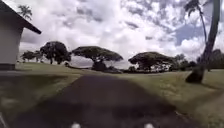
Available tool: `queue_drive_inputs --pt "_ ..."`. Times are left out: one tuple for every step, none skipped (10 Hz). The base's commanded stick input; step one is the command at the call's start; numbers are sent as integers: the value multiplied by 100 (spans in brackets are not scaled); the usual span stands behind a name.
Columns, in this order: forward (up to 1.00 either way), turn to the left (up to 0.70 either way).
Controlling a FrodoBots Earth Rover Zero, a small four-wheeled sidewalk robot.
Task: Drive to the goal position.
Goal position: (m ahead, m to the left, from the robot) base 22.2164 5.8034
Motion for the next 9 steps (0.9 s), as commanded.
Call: queue_drive_inputs --pt "70 0" --pt "70 0" --pt "70 0" --pt "70 0" --pt "70 0" --pt "70 0" --pt "70 0" --pt "70 0" --pt "70 0"
